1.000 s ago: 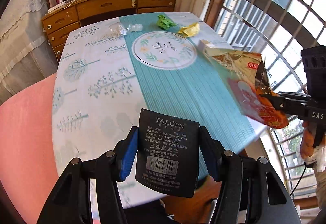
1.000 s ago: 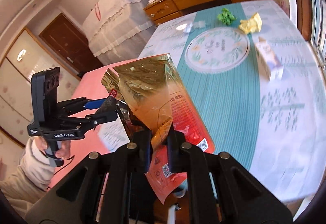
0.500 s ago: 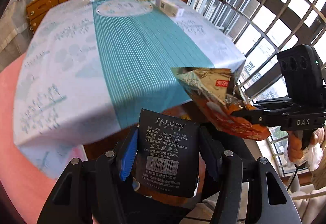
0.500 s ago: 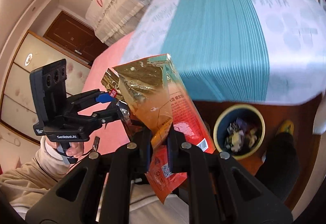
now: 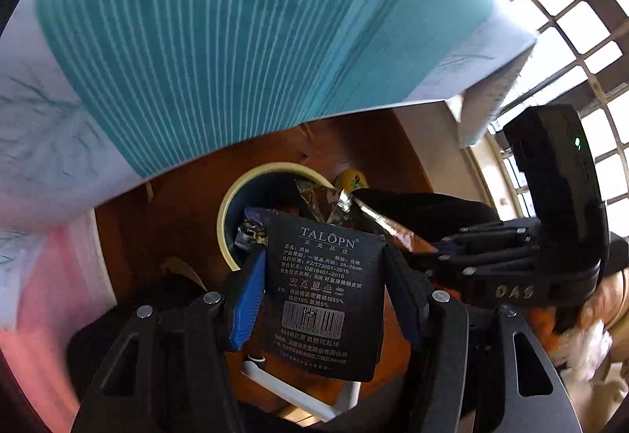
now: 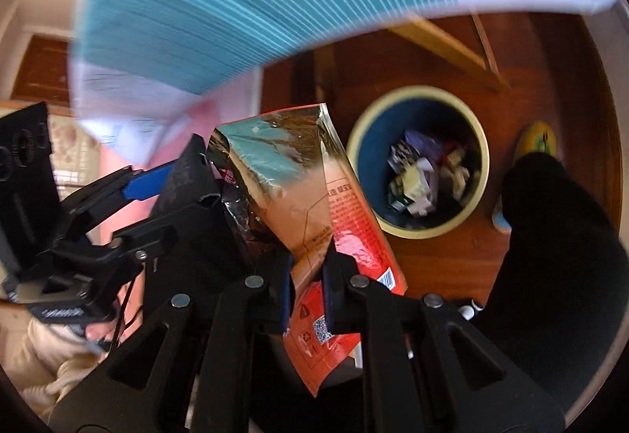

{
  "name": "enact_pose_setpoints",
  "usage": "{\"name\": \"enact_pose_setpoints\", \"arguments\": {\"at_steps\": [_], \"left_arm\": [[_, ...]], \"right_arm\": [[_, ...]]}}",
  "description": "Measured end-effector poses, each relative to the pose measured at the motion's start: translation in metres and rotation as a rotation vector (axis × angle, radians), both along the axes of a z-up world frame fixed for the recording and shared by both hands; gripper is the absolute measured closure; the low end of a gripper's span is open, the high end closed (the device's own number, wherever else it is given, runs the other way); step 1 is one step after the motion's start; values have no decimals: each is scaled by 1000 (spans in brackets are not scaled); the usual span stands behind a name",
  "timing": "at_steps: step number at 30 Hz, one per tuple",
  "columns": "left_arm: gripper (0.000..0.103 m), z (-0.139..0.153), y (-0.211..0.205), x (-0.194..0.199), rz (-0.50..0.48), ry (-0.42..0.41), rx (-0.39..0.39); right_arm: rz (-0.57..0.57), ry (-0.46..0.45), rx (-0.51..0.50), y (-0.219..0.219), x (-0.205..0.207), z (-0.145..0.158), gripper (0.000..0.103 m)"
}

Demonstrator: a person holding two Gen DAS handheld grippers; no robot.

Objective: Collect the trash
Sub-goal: 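Carry the black card and orange-gold bag in both grippers down over the bin, then open both grippers to drop the card and bag into the bin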

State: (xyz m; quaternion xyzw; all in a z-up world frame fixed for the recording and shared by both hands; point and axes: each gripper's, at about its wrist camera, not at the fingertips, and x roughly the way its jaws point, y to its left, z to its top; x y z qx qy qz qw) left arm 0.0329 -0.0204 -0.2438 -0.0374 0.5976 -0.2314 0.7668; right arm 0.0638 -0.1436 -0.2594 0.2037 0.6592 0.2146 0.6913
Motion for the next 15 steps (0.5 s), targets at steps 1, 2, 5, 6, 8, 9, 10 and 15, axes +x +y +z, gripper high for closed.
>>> {"name": "enact_pose_setpoints", "arguments": {"at_steps": [1,2,5,6,8,9,10,15], "left_arm": [[45,-12,-3,7,11,15,2],[45,-24,-6,12,21,27,11],[45,-59,-14,22,39,56,54],[45,-71,-16,23,45,61,69],[45,-95,-20,27,65,74,103],[44,-104,-21,27,73,80,109],[44,-115,-22,28,90,91,112],[44,-158,-9,49,167,137,90]], "right_arm": [[-7,14,-12,1,5,-13,93],[-17,30,-22,2,9,-29,93],[-62,71,-53,1,27,-66,93],[-84,83,-58,-2,30,-80,93],[-128,106,-67,-5,41,-96,93],[-151,121,-67,-7,43,-106,93],[-179,141,-64,-11,44,-119,93],[-276,214,-41,-25,50,-164,93]]}}
